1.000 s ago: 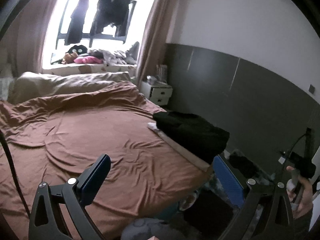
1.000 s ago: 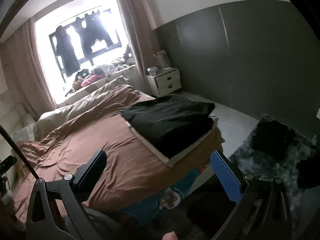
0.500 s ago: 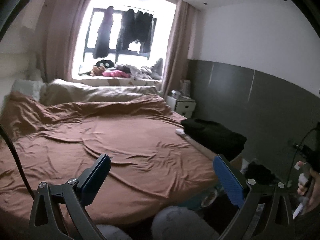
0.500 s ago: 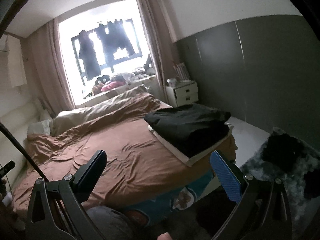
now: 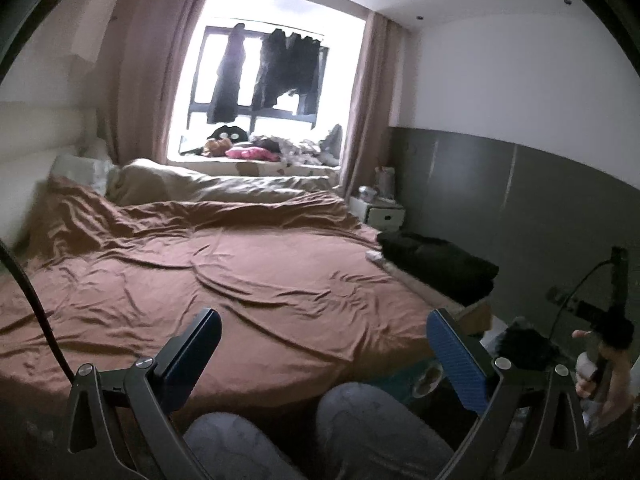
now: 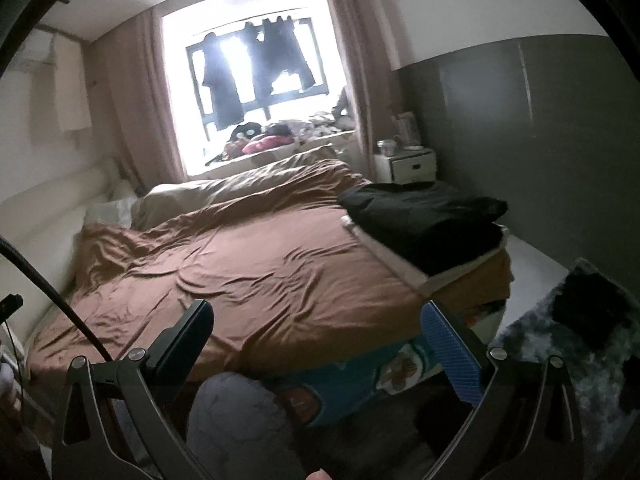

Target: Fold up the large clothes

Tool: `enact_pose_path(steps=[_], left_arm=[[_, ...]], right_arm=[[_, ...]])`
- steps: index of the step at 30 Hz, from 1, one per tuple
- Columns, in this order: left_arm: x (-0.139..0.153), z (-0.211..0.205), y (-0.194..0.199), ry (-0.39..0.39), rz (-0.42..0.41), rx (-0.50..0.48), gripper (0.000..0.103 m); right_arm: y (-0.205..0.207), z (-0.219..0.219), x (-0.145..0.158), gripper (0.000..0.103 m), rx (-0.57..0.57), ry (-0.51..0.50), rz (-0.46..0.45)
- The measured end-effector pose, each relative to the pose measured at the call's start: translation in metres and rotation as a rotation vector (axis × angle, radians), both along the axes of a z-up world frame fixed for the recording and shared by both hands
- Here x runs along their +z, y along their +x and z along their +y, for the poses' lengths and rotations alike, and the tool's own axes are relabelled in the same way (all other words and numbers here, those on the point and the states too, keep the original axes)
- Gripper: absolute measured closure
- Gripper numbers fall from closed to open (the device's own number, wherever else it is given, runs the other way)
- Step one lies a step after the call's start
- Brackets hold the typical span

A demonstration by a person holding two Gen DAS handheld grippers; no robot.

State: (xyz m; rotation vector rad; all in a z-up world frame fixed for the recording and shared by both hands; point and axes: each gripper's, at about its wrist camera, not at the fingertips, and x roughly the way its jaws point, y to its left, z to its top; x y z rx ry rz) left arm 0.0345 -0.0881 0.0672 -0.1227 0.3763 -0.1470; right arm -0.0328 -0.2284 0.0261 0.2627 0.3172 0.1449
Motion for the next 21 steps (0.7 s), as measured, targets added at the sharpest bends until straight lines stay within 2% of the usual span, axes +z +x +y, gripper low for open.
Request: enact_pose_path(steps=[7,21], left_arm=[[-0.016,0.011,-0.007,-0.016,0.015,0.039,0.000],[-0.015,0.011,-0.014,-0.002,0.002,0.055,0.000]], right_arm=[[0.006,0.020,0.000,0.000,0.031,-0.025,0.009],[0.003,0.041,-0.007,0.000,0.034,-0.023,0.015]])
